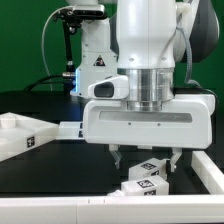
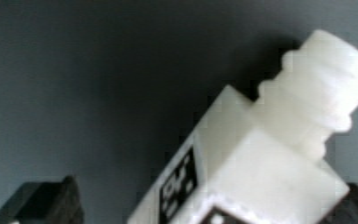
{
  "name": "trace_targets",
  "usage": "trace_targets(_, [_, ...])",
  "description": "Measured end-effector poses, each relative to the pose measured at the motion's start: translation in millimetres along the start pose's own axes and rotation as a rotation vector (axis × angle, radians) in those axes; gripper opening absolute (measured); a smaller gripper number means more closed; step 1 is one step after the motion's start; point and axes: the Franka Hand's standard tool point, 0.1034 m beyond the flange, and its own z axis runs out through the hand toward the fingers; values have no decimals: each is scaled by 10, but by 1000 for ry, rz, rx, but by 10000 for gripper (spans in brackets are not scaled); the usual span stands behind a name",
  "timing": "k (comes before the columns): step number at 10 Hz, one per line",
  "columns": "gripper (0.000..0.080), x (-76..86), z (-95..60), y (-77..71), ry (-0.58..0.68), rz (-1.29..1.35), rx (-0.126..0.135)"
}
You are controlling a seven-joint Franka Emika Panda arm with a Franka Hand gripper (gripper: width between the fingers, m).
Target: Assemble square table
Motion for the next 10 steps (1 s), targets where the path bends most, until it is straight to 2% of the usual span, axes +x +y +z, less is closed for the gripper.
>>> trace_targets(2, [649, 8, -30, 59, -2, -24, -1])
trace_targets(3, [534, 2, -22, 58, -3, -25, -2])
trace_targets(4, [367, 2, -22, 58, -3, -25, -2])
trace_targets(5, [367, 1, -21, 58, -3, -25, -2])
trace_targets(6, [284, -1, -22, 59, -2, -25, -2])
trace_targets(7, [284, -128, -45, 77, -16, -16, -5])
trace_targets(8, [284, -340, -126, 66, -34, -3, -7])
trace_targets(9, [284, -490, -256, 44, -39, -5, -3])
trace_targets(10, [284, -637, -316, 36, -45, -9, -3])
